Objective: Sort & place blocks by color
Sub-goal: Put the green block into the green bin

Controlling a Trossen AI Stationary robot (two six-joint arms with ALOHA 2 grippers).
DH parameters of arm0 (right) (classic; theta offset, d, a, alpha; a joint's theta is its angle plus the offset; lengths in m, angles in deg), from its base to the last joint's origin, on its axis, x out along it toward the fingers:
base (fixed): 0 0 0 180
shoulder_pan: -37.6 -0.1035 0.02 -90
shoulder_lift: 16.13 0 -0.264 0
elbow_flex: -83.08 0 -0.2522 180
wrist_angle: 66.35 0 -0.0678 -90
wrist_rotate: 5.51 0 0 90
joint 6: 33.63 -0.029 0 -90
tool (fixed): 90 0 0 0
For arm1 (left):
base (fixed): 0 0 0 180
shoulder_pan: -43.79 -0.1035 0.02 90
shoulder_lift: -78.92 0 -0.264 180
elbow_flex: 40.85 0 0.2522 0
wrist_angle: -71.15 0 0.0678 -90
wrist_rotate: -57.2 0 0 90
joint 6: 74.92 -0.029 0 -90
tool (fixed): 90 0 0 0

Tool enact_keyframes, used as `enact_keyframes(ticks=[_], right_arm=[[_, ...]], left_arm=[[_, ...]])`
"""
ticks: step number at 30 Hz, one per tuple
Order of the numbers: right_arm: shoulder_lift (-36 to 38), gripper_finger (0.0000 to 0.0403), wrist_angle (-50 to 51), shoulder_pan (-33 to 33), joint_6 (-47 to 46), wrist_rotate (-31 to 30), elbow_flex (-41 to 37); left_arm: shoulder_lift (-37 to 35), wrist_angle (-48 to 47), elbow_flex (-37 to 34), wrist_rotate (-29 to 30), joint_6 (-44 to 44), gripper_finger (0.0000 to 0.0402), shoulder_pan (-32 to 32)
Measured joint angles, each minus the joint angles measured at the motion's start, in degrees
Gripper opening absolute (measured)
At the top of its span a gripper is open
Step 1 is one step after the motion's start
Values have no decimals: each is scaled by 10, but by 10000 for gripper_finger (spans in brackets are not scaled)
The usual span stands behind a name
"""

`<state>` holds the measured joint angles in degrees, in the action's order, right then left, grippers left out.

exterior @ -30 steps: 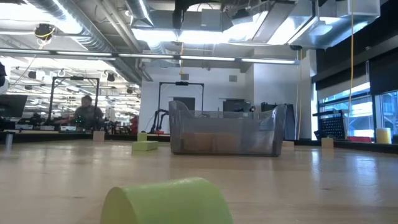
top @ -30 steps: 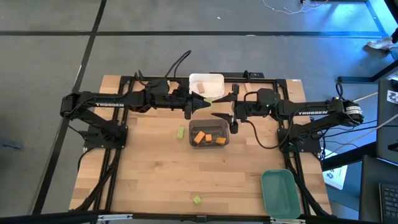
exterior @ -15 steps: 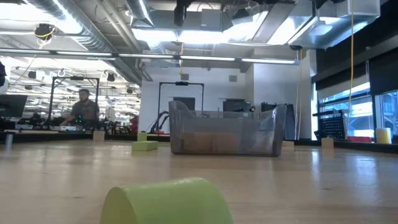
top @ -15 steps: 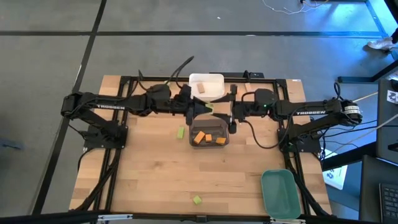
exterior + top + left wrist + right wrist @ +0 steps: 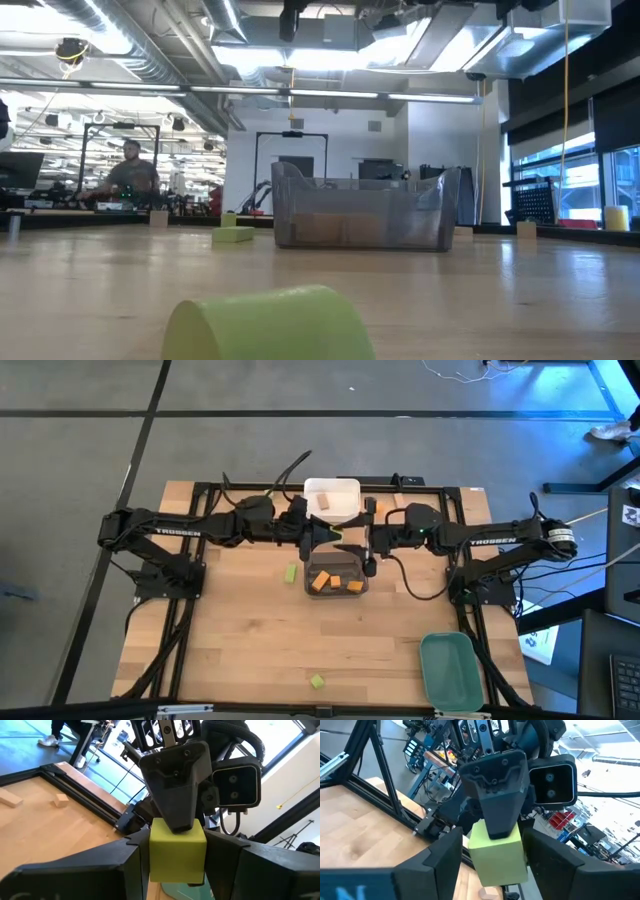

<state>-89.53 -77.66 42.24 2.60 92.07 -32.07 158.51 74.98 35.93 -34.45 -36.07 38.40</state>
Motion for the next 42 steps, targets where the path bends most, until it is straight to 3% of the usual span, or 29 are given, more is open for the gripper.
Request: enact_keyframes(ticks=[10,15,21,33,37,42], right_arm=[[-1,141,-6,0,0,-6,0],[-1,141,-6,0,-5,-6,0],[-1,141,-3,0,-20,-4,0],[30,139,30,-1,-34,-45,0],[68,137,75,-3,-40,-104,1],[117,135,220,-27,-57,-185,36]], left_arm=[[-1,0,-1,2,11,112,-1],[-1,0,-1,2,16,113,-1],[-1,-8,-1,6,5,146,-1],[-1,-54,1,10,-75,152,-2],[-3,-63,1,8,-115,152,-3],[-2,-90,-1,5,-158,152,-2]])
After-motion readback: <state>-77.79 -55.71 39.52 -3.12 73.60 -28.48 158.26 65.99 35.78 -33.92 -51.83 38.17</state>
